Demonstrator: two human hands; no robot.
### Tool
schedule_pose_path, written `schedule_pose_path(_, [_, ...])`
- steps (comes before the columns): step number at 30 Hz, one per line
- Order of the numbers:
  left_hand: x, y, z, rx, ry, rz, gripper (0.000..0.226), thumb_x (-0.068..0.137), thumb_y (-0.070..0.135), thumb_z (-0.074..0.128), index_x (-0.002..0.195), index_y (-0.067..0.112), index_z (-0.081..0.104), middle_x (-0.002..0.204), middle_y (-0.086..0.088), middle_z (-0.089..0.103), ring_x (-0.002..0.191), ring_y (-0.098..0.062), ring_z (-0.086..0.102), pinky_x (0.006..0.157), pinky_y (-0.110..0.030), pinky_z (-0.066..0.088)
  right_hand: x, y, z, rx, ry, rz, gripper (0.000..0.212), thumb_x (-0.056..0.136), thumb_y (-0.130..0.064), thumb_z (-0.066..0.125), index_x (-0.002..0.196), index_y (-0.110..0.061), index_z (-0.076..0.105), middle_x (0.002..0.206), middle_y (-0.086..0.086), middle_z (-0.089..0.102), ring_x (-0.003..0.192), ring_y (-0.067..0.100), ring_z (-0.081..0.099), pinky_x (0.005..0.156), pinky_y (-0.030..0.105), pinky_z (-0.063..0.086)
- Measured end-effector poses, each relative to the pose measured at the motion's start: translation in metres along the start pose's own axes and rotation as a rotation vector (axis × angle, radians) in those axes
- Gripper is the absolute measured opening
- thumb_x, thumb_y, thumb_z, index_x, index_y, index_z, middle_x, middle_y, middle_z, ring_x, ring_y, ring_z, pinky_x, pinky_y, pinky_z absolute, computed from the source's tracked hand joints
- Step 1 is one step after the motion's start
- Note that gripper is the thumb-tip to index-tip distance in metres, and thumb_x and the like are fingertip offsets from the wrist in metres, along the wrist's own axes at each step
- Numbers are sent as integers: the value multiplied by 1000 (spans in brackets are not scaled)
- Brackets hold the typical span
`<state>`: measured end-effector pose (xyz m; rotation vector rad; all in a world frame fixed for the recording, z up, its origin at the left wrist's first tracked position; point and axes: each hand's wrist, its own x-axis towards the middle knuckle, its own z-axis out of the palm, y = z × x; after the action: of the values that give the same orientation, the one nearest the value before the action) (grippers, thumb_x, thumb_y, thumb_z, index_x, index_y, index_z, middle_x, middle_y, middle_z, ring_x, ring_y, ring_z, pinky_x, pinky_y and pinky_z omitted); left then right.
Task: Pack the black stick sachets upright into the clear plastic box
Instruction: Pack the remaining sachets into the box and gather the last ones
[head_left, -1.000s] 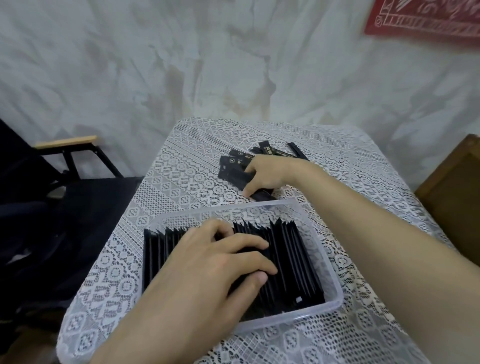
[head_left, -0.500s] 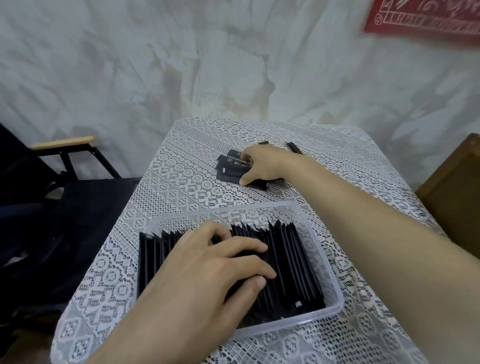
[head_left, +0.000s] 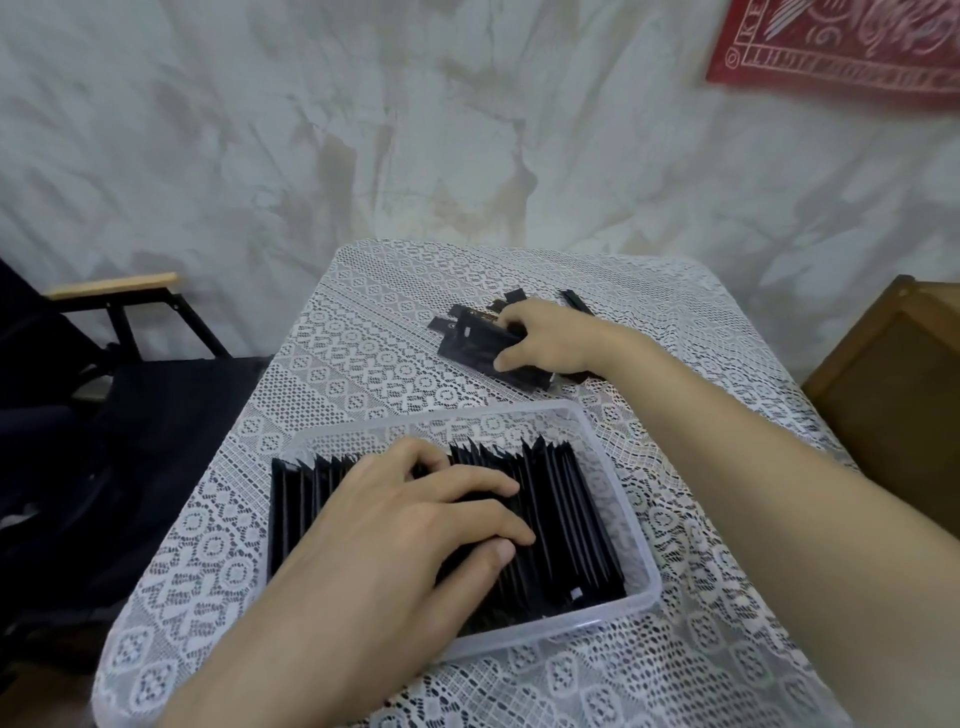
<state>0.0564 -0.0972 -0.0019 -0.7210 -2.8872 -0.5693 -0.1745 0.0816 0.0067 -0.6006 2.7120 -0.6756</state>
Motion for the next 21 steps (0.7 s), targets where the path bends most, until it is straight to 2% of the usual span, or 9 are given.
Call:
schedule_pose_path(3, [0, 2, -1, -2, -1, 4, 35, 95, 66, 26, 118, 65, 53, 132, 51, 37, 121, -1, 30, 96, -28, 33, -18, -4, -19, 257, 144, -5, 16, 93, -15, 72, 105, -10, 63, 95, 11, 71, 79, 28, 72, 66, 39, 58])
schedule_pose_path(5, [1, 2, -1, 1, -1, 7, 36, 95, 66, 27, 118, 64, 54, 132, 51, 37, 121, 0, 30, 96, -26, 32, -25, -9, -34, 319, 232, -26, 19, 93, -12, 70, 110, -6, 63, 95, 10, 70, 85, 30, 72, 72, 41, 60])
schedule_pose_path(7, [1, 1, -1, -4, 12, 14, 36, 94, 66, 28, 116, 62, 57, 131, 50, 41, 119, 2, 31, 93, -24, 32, -32, -15, -45, 344, 286, -56, 16, 94, -11, 70, 108, -8, 64, 89, 5, 68, 80, 23, 68, 70, 33, 56])
schedule_pose_path(9, [1, 1, 0, -2, 15, 13, 36, 94, 66, 29, 114, 62, 59, 130, 49, 43, 117, 4, 31, 92, -24, 32, -40, -17, -52, 357, 327, -67, 14, 93, -10, 71, 106, -9, 65, 86, 4, 67, 75, 19, 66, 69, 31, 54])
schedule_pose_path(11, [1, 0, -1, -6, 17, 12, 36, 94, 66, 28, 114, 62, 58, 130, 50, 42, 118, 4, 32, 92, -26, 33, -51, -12, -53, 372, 273, -23, 16, 92, -7, 70, 108, -5, 66, 89, 10, 70, 73, 23, 68, 66, 35, 57])
schedule_pose_path(13, [2, 1, -1, -2, 6, 16, 38, 93, 68, 26, 115, 64, 56, 131, 52, 39, 121, 3, 30, 94, -27, 33, -63, 0, -45, 367, 127, 69, 18, 91, -7, 72, 109, -4, 68, 92, 16, 74, 74, 28, 71, 67, 38, 59])
schedule_pose_path(16, [2, 2, -1, 5, 1, 20, 40, 92, 69, 23, 115, 65, 55, 131, 53, 37, 121, 5, 29, 94, -26, 32, -75, 21, -16, 298, -6, 154, 18, 88, -13, 76, 106, -9, 72, 98, 16, 76, 84, 32, 73, 82, 45, 59])
schedule_pose_path(19, [3, 2, 0, -7, 8, 17, 38, 92, 68, 26, 115, 64, 57, 131, 52, 38, 120, 4, 31, 93, -25, 32, -79, 33, 6, 248, 102, 148, 19, 88, -22, 77, 103, -12, 73, 103, 11, 74, 91, 28, 71, 91, 43, 56])
schedule_pose_path(21, [2, 2, 0, -4, 15, 17, 38, 92, 68, 26, 114, 64, 58, 131, 52, 39, 120, 3, 32, 93, -23, 31, -81, 34, 12, 259, 176, 151, 17, 90, -25, 76, 100, -12, 72, 97, 9, 72, 85, 27, 66, 85, 38, 51])
